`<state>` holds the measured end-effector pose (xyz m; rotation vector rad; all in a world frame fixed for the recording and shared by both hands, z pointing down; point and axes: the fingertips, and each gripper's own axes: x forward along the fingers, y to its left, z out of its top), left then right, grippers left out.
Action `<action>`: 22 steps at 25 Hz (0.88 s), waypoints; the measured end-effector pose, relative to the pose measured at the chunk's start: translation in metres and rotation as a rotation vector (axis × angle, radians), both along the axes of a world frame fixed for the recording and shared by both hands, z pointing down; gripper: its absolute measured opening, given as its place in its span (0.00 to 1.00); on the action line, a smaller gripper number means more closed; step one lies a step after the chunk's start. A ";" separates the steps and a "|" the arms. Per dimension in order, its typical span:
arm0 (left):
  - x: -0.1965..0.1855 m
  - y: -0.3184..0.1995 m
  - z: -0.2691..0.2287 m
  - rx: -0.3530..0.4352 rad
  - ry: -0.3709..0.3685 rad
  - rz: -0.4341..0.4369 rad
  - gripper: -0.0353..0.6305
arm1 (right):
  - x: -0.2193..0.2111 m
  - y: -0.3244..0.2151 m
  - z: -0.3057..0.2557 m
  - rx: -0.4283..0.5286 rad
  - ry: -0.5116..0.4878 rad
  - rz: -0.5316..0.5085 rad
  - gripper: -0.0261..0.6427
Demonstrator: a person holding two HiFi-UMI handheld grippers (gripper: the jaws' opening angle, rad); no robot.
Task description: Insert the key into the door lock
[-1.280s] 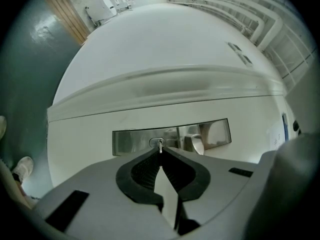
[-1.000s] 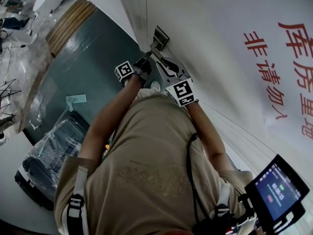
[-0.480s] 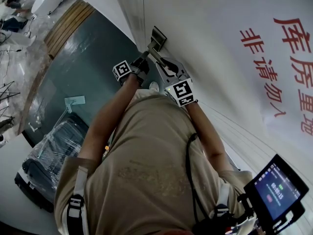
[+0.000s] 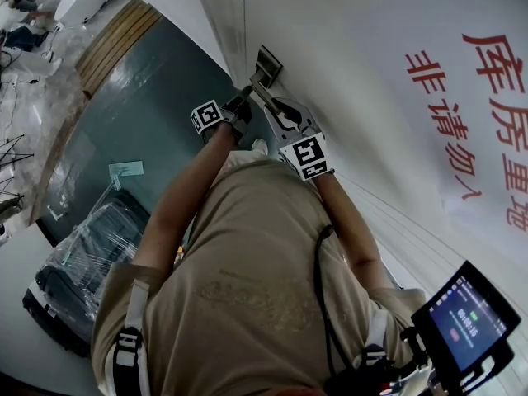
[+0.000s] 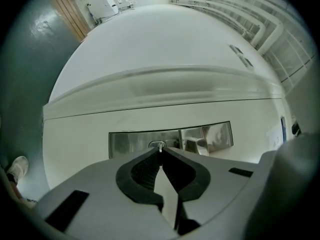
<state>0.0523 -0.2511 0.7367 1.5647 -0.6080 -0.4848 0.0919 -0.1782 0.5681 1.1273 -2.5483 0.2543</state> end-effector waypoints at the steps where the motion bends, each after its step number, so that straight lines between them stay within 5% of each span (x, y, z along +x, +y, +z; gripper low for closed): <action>1: 0.000 -0.001 0.000 0.000 0.003 -0.001 0.10 | 0.000 0.000 -0.001 -0.002 -0.001 0.000 0.13; 16: 0.003 -0.005 -0.004 -0.032 0.065 -0.015 0.10 | -0.005 -0.003 -0.003 -0.005 0.011 -0.005 0.13; 22: 0.009 -0.010 0.001 -0.005 0.018 0.013 0.10 | -0.004 -0.005 0.000 -0.005 0.011 -0.005 0.13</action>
